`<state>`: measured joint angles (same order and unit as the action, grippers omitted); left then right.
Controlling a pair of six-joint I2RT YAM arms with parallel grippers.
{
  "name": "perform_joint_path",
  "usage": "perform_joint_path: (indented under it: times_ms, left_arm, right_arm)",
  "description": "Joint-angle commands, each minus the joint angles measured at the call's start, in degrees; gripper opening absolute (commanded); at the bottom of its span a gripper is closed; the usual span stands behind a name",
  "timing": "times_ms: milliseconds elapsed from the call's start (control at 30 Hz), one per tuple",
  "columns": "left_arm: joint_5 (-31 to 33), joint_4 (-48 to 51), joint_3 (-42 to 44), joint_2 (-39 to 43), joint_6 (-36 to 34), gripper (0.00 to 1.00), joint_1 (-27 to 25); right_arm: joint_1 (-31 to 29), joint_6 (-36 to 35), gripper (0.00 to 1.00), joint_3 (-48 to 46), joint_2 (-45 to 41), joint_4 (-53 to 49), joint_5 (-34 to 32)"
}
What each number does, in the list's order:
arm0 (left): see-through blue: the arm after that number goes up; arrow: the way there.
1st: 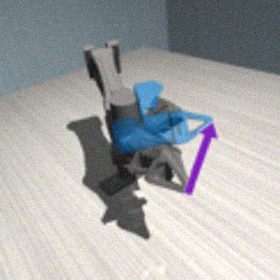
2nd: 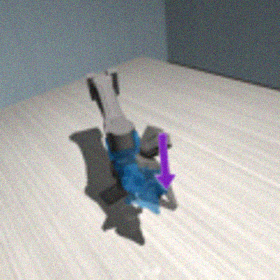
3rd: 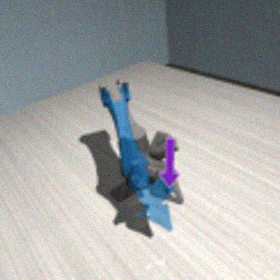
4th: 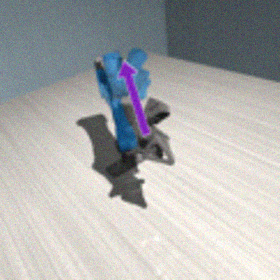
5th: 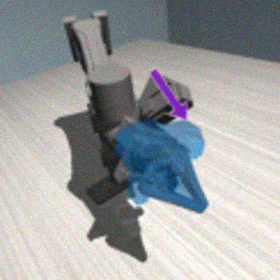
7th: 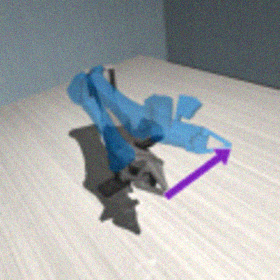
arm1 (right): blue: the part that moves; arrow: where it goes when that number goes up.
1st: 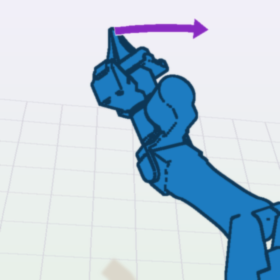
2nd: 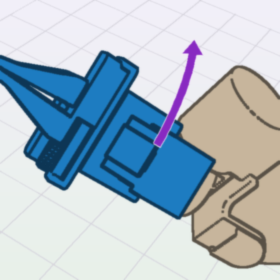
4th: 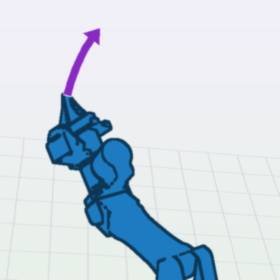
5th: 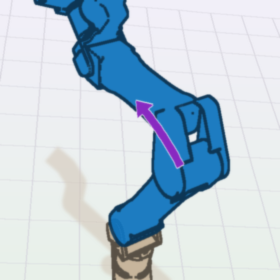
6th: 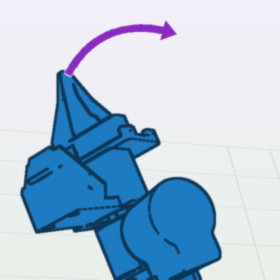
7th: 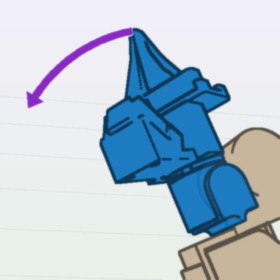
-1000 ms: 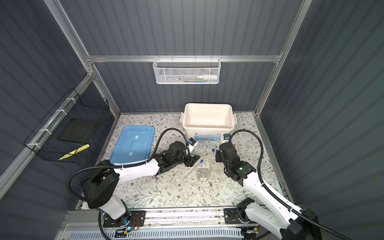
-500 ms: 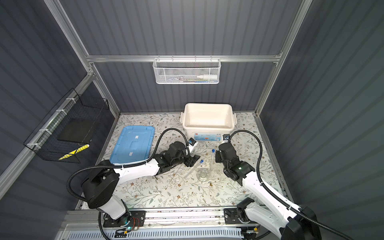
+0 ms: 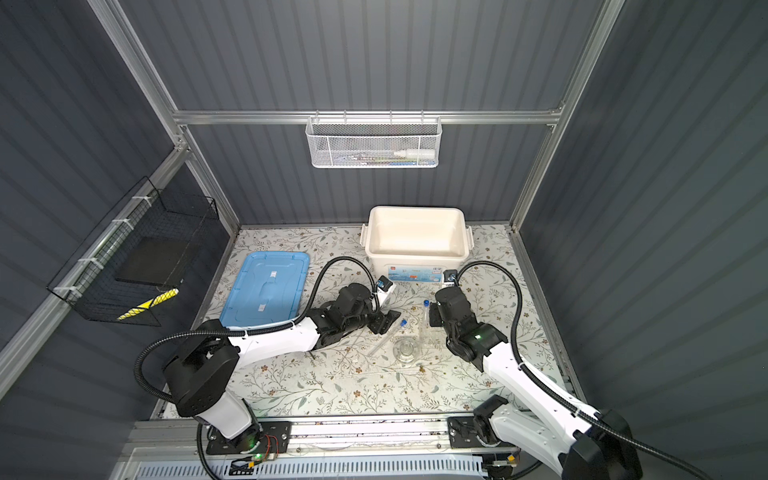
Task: Organize the chemistry lab equipment
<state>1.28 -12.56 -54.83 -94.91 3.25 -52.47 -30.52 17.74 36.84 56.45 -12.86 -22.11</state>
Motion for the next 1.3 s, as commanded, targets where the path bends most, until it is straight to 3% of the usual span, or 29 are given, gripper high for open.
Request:
perform_joint_path:
  times_ms: [0,367,467,767,933,1067,1267]
  left_arm:
    - [-0.8,-0.2,0.5,-0.7,0.7,0.74,-0.3]
    - [-0.7,-0.1,0.8,-0.9,0.6,0.74,-0.3]
    - [-0.8,0.0,0.7,-1.1,0.7,0.74,-0.3]
    - [-1.1,1.1,1.4,-1.0,1.1,0.74,-0.3]
    - [-2.3,3.0,1.5,-1.3,1.1,0.71,-0.4]
    - [-3.3,4.9,2.0,-1.1,1.1,0.63,-0.5]
    - [-4.0,6.8,2.7,-1.1,1.4,0.61,-0.6]
  right_arm:
    - [-0.4,0.2,0.19,-0.7,0.1,0.8,-0.4]
    - [-0.5,0.5,0.22,-0.2,0.0,0.5,0.0]
    - [-0.5,0.5,0.29,-0.2,-0.2,0.2,-0.1]
    - [-0.6,0.9,0.36,0.0,-1.2,0.1,-0.6]
    - [-0.5,1.7,0.51,0.1,-2.4,0.3,-1.0]
    - [0.1,3.0,0.63,0.1,-3.5,0.3,-1.1]
    - [2.2,3.8,0.79,-0.2,-4.6,0.9,1.6]
